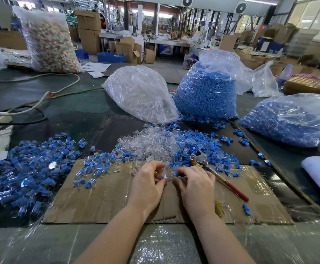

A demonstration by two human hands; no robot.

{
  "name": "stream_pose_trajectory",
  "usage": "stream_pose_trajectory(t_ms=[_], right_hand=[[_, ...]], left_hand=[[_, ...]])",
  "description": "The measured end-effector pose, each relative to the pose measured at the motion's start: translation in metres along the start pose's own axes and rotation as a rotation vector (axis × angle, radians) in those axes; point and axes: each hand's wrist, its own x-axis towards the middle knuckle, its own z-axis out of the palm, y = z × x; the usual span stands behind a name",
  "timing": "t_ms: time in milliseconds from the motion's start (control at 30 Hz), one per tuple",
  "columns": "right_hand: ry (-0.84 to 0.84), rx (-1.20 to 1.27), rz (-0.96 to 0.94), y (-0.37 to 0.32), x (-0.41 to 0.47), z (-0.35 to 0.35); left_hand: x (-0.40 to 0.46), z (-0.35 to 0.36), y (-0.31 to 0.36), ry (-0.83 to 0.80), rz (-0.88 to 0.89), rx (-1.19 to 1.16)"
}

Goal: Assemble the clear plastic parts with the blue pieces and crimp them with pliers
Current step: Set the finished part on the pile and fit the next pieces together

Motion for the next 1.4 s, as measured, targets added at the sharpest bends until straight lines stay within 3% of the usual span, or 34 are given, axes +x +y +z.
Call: stream_pose_trajectory(t_ms=[700,967,1400], right_hand=[[0.077,0.177,-0.030,0.0001,-0.0018,-0.0038],[0.049,0.184,-0.025,0.0001,-0.0022,-0.0051],[-0.006,0.143,-0.118,-0.0029,-0.0037,-0.0045]], left_hand=[[-0.0047,-0.0051,0.0024,-0.023,0.011,-0.101],[-0.0019,-0.0027,-0.0008,0.071,-0.097,-0.196],[-0.0007,-0.0061,-0.0007,0.020,-0.125,-0.254]])
